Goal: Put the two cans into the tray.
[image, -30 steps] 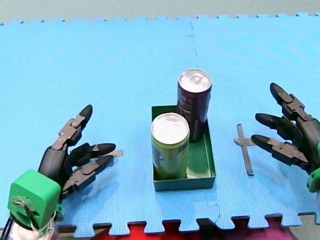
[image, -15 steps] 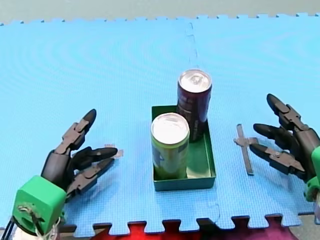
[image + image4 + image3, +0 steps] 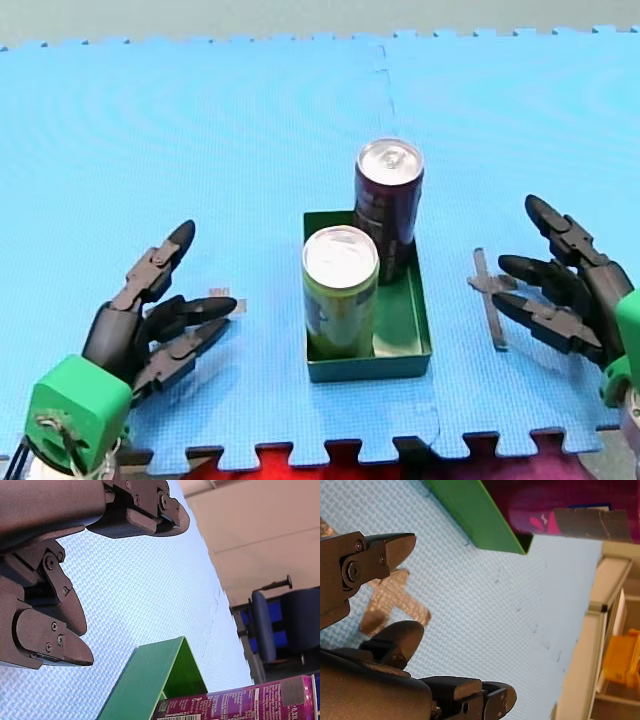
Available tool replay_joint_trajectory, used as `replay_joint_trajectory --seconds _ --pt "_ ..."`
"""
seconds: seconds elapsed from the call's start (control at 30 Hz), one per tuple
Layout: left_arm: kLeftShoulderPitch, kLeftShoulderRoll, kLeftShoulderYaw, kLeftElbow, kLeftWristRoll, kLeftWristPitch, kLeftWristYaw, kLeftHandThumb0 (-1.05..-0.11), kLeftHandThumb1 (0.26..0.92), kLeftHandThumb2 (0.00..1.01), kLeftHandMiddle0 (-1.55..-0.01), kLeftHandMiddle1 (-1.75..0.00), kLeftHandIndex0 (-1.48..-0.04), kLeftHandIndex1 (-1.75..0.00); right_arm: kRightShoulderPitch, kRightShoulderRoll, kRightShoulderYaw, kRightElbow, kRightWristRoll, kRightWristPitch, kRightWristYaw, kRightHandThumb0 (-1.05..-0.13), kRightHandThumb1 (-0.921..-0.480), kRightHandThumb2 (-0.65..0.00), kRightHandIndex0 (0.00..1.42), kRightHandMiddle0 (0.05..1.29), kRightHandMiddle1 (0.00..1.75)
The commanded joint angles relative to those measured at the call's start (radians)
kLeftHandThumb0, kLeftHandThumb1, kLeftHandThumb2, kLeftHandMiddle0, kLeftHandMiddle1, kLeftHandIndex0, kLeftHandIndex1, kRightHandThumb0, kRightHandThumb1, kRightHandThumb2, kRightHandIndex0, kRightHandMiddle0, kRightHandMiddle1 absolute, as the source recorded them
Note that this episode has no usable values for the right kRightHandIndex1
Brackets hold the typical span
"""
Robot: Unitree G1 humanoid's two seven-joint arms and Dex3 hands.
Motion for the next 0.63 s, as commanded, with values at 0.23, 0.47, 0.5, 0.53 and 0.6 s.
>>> replay_joint_trajectory --seconds 0.23,0.47,0.5,0.53,0.6 --pt "0.032 0.009 -0.010 -0.041 0.012 -0.049 0.009 -1.048 0.921 0.12 -0.78 -0.01 -0.28 0.00 -0.003 -0.007 -0.001 -0.003 0.003 -0.018 0.001 -1.048 -0.846 0.000 0.39 0.21 0.00" --pt "0.116 0.007 -0.038 -0.217 0.048 -0.072 0.051 -1.048 0.921 0.17 -0.77 0.00 -0.27 0.00 0.006 -0.008 -0.009 -0.021 0.011 -0.054 0.000 -1.048 -0.844 -0.001 0.39 0.21 0.00" --pt "0.126 0.010 -0.042 -0.242 0.057 -0.065 0.058 -1.048 0.921 0.18 -0.76 0.00 -0.27 0.00 0.009 -0.009 -0.009 -0.025 0.011 -0.061 -0.003 -1.048 -0.845 -0.001 0.39 0.21 0.00" --pt "0.134 0.016 -0.045 -0.262 0.069 -0.061 0.066 -1.048 0.921 0.18 -0.76 0.00 -0.26 0.00 0.012 -0.010 -0.009 -0.029 0.010 -0.067 -0.005 -1.048 -0.846 -0.002 0.39 0.21 0.00" --pt "0.148 0.031 -0.052 -0.290 0.110 -0.067 0.095 -1.048 0.921 0.25 -0.75 0.00 -0.26 0.00 0.020 -0.011 -0.010 -0.038 0.010 -0.081 -0.009 -1.048 -0.849 -0.003 0.40 0.22 0.00"
